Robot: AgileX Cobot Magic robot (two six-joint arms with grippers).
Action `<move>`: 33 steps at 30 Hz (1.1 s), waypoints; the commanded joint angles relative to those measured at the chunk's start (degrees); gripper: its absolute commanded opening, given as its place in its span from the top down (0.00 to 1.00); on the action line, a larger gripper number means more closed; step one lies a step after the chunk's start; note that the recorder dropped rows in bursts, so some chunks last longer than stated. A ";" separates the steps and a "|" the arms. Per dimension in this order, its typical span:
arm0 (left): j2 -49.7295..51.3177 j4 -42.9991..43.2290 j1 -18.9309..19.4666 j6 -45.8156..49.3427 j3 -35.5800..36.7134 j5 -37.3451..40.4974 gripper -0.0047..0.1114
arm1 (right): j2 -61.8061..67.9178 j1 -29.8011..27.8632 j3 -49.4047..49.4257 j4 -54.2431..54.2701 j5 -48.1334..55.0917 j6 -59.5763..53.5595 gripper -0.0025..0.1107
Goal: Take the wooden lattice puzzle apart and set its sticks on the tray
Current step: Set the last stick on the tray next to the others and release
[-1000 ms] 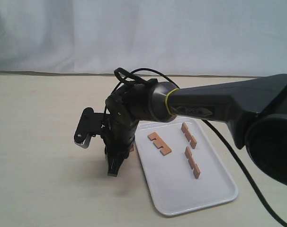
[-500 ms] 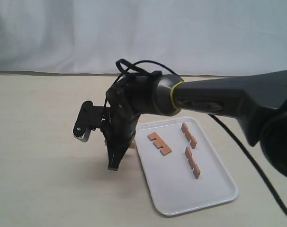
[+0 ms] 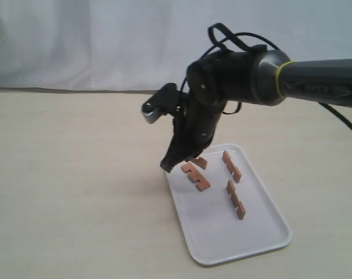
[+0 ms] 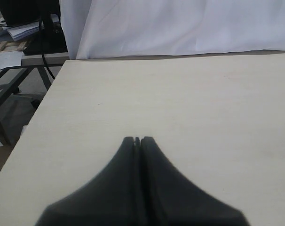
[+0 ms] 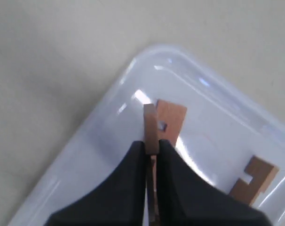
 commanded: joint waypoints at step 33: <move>-0.13 -0.26 0.07 -0.05 0.10 -0.98 0.96 | -6.62 -8.24 9.37 4.64 -11.81 12.59 0.58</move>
